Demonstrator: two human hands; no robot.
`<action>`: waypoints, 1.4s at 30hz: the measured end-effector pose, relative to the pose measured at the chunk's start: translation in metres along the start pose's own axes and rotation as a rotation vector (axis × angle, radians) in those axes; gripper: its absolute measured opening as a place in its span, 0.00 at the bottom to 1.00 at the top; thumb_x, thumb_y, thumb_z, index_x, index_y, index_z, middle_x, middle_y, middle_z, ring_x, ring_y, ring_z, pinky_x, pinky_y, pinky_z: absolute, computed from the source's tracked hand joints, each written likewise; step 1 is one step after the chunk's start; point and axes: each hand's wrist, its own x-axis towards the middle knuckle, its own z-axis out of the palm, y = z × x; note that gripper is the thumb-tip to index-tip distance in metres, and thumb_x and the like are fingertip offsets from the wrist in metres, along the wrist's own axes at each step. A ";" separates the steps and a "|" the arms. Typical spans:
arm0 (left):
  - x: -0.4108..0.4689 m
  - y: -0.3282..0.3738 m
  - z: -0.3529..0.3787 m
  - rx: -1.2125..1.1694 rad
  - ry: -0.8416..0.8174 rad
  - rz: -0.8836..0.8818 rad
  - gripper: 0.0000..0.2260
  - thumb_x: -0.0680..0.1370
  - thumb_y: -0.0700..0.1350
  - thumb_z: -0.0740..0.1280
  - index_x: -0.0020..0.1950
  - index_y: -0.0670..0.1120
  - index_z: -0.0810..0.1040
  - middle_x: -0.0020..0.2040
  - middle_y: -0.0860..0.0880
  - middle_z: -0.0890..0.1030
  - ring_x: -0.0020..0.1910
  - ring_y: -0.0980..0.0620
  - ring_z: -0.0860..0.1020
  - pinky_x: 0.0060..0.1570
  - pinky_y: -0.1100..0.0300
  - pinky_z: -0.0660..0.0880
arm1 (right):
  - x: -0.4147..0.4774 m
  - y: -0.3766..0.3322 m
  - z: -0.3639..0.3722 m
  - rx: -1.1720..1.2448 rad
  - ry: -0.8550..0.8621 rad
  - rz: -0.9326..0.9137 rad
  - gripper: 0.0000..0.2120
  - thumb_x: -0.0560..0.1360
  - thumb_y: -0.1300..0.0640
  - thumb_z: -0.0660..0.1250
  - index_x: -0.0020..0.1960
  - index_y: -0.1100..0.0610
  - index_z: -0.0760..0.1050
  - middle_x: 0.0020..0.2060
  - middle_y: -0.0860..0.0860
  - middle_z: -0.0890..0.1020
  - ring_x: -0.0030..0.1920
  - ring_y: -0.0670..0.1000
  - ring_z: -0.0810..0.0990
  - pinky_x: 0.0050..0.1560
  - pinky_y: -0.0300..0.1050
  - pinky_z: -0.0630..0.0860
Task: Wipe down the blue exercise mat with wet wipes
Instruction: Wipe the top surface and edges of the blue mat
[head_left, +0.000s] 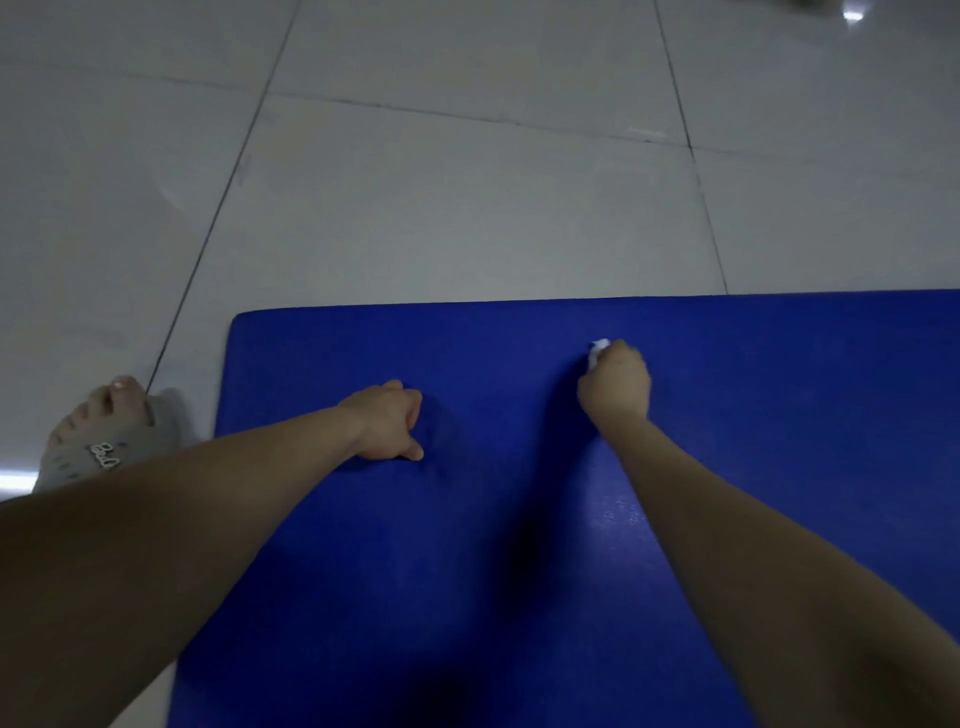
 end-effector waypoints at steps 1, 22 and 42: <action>0.000 0.001 0.000 0.005 0.001 0.000 0.15 0.74 0.54 0.75 0.45 0.51 0.70 0.51 0.52 0.71 0.44 0.53 0.72 0.41 0.59 0.71 | -0.010 -0.014 0.008 0.009 -0.011 -0.055 0.09 0.77 0.67 0.62 0.57 0.65 0.73 0.54 0.61 0.77 0.45 0.57 0.75 0.40 0.44 0.67; -0.002 -0.007 0.006 -0.027 0.046 0.041 0.14 0.75 0.54 0.74 0.46 0.51 0.70 0.51 0.53 0.70 0.46 0.53 0.72 0.46 0.57 0.75 | 0.057 0.054 -0.044 -0.051 0.035 0.252 0.09 0.79 0.58 0.65 0.52 0.65 0.77 0.42 0.60 0.85 0.39 0.57 0.79 0.29 0.41 0.69; -0.003 -0.002 0.001 0.008 0.000 0.012 0.15 0.75 0.54 0.74 0.45 0.51 0.69 0.50 0.52 0.71 0.43 0.53 0.71 0.41 0.59 0.71 | -0.019 -0.087 0.041 -0.124 -0.178 -0.455 0.07 0.75 0.66 0.63 0.42 0.56 0.70 0.37 0.51 0.74 0.36 0.51 0.74 0.28 0.42 0.64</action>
